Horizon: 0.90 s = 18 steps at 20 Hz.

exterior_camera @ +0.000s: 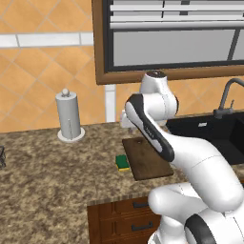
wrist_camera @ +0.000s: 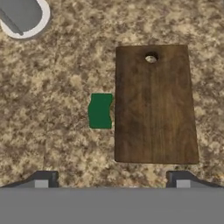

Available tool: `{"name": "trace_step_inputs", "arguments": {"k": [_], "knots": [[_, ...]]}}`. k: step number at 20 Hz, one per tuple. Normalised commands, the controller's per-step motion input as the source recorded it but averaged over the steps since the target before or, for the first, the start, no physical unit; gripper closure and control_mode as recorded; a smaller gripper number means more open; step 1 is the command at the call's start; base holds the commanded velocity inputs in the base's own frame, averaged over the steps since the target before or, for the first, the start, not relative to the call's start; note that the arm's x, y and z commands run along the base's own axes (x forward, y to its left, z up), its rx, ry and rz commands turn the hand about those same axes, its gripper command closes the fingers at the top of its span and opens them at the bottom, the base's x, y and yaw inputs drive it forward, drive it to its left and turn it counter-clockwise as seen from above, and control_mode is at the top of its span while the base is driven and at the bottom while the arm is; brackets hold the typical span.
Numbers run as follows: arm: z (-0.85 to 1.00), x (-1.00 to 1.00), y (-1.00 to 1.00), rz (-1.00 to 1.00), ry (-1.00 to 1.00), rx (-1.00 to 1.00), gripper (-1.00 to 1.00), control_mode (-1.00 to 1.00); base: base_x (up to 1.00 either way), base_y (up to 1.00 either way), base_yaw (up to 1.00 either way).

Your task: Pick up the sponge from the counter and clean the cutting board by briefly scrubbing or pressing down on the cutting board. Once finished, release the sponge.

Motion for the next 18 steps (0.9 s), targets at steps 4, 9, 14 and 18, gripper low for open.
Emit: {"name": "trace_step_inputs", "arguments": {"k": [4,9,14,18], "knots": [[-1.0,0.13,0.28,0.0,0.23,0.03,-1.0,-1.0,0.0,0.0,0.0],[-0.99,0.61,0.42,0.0,0.1,-0.05,-1.0,-1.0,0.0,0.0,0.0],[-0.71,0.32,0.34,0.01,0.17,-0.11,-1.0,-1.0,0.0,0.0,0.0],[-0.71,0.2,0.01,0.0,0.12,-0.14,-1.0,-1.0,0.0,0.0,0.0]]}}
